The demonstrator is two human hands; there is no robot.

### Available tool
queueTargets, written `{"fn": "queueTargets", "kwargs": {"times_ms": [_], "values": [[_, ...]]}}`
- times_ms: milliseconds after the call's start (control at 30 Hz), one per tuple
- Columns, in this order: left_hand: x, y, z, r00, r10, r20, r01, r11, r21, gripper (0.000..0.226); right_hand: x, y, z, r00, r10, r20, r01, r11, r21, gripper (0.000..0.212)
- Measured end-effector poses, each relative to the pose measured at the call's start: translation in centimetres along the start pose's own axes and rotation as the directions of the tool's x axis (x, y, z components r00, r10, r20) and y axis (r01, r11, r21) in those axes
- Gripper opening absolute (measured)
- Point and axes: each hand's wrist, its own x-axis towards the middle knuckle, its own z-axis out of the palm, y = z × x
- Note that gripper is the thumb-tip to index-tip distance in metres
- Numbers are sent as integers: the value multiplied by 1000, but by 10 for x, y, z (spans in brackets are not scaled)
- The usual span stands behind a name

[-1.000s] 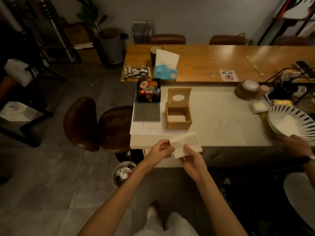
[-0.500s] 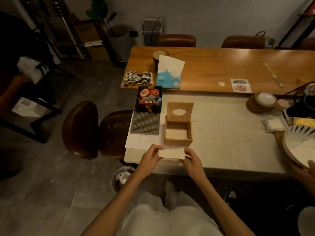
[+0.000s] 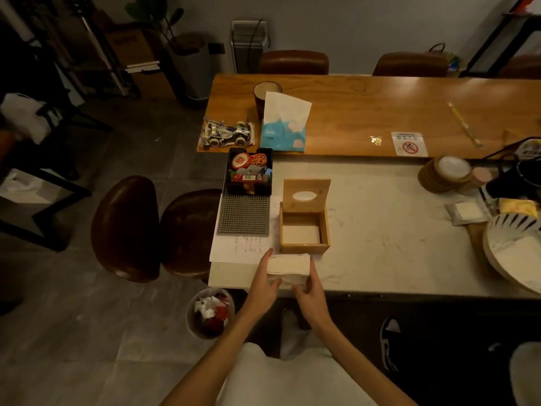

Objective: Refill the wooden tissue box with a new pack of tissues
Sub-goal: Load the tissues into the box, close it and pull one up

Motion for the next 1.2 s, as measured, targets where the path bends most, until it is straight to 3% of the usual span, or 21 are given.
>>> {"fn": "queueTargets", "kwargs": {"times_ms": [200, 367, 467, 567, 733, 867, 933, 1033, 1133, 1200], "values": [[0, -2, -9, 999, 44, 10, -44, 999, 9, 39, 4, 3, -4, 993, -34, -111, 32, 999, -22, 66], [2, 0, -17, 996, 40, 80, -43, 998, 41, 46, 15, 7, -11, 985, -108, -137, 93, 990, -109, 43], [3, 2, -17, 994, 34, 106, -40, 998, 53, 55, 16, 8, -14, 989, -122, -83, 116, 991, -69, 45], [3, 1, -16, 994, 52, 92, -58, 996, 63, 43, 18, 7, -15, 994, -82, -70, 77, 994, -75, 42], [1, -1, -24, 989, 100, 111, -117, 980, 161, 33, 24, 4, -26, 986, -170, 0, 163, 948, -272, 34], [2, 2, -27, 985, 68, 159, -95, 981, 166, 32, 25, -8, -31, 959, -256, 125, 284, 818, -501, 37], [4, 4, -32, 989, 43, 144, -64, 988, 139, 26, 23, -19, -36, 970, -206, 130, 244, 821, -516, 32], [3, 23, -43, 989, -19, 148, 26, 999, -42, 21, 20, -45, -56, 972, 13, 233, 48, 966, -254, 28], [2, 41, -48, 966, -96, 239, 139, 976, -168, 21, 17, -68, -77, 865, 234, 444, -239, 970, -45, 36], [4, 52, -46, 950, -78, 303, 136, 975, -174, 24, 21, -74, -85, 830, 251, 499, -222, 968, -117, 48]]}}
